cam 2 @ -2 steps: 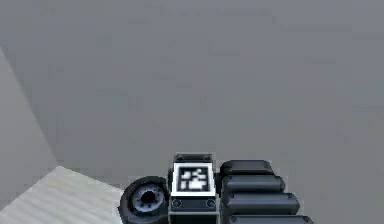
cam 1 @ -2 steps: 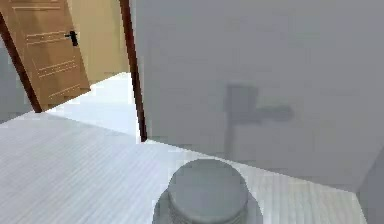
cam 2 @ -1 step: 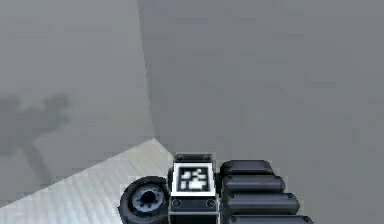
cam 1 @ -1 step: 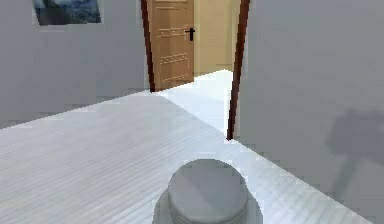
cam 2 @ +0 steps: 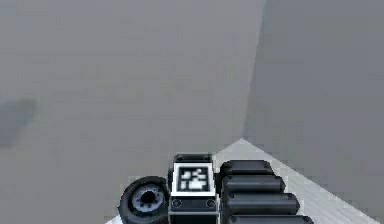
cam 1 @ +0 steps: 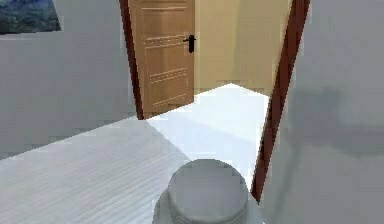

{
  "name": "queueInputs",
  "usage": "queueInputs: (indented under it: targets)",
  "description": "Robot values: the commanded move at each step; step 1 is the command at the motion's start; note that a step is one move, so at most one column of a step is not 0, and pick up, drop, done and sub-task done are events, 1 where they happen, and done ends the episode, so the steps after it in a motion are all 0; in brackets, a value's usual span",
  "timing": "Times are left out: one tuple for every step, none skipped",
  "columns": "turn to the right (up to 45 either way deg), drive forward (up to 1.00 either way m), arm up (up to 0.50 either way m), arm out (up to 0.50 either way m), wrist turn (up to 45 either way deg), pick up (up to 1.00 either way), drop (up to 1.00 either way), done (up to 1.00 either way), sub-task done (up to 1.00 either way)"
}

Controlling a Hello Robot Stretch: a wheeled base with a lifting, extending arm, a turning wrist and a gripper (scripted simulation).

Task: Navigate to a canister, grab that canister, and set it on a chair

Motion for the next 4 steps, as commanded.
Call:
queueInputs:
  targets:
    - [-3.0,0.0,0.0,0.0,0.0,0.0,0.0,0.0,0.0]
    - [0.0,0.9,0.0,0.0,0.0,0.0,0.0,0.0,0.0]
    - [24.0,0.0,0.0,0.0,0.0,0.0,0.0,0.0,0.0]
    - [0.0,1.0,0.0,0.0,0.0,0.0,0.0,0.0,0.0]
